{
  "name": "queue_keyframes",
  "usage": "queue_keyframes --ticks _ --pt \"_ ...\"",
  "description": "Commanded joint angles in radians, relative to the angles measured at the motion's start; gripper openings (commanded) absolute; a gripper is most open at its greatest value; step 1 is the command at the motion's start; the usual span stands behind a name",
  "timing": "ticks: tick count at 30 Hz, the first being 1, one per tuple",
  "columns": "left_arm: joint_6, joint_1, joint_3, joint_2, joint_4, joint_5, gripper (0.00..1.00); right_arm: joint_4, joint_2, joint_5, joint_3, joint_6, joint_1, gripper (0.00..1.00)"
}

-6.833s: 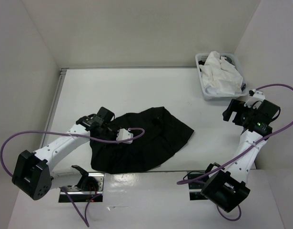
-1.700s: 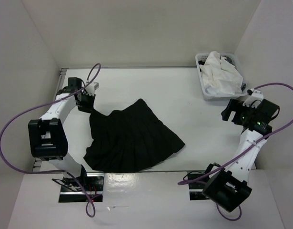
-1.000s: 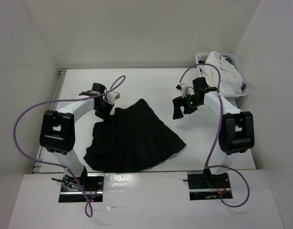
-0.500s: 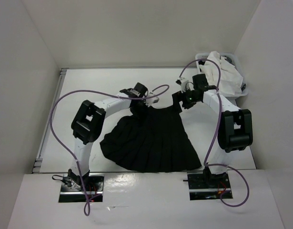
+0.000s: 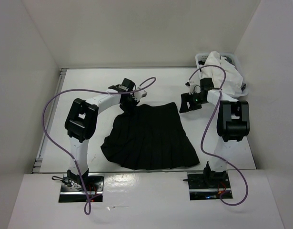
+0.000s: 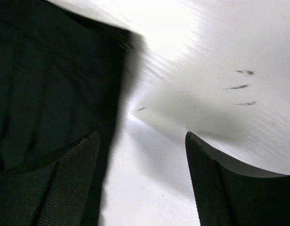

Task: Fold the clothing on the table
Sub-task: Flatten the skirt out

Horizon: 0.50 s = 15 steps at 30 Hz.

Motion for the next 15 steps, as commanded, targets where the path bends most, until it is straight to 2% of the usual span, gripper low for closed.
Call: queue_keyframes --ticks 1,15 --pt "-0.001 0.008 -0.014 -0.046 -0.002 0.014 0.04 0.048 0.037 -0.008 0.073 0.007 -0.017 0.76" --pt "0.008 0.008 -0.032 -0.028 -0.002 0.054 0.04 -0.010 0.230 -0.215 0.234 0.016 -0.017 0.70"
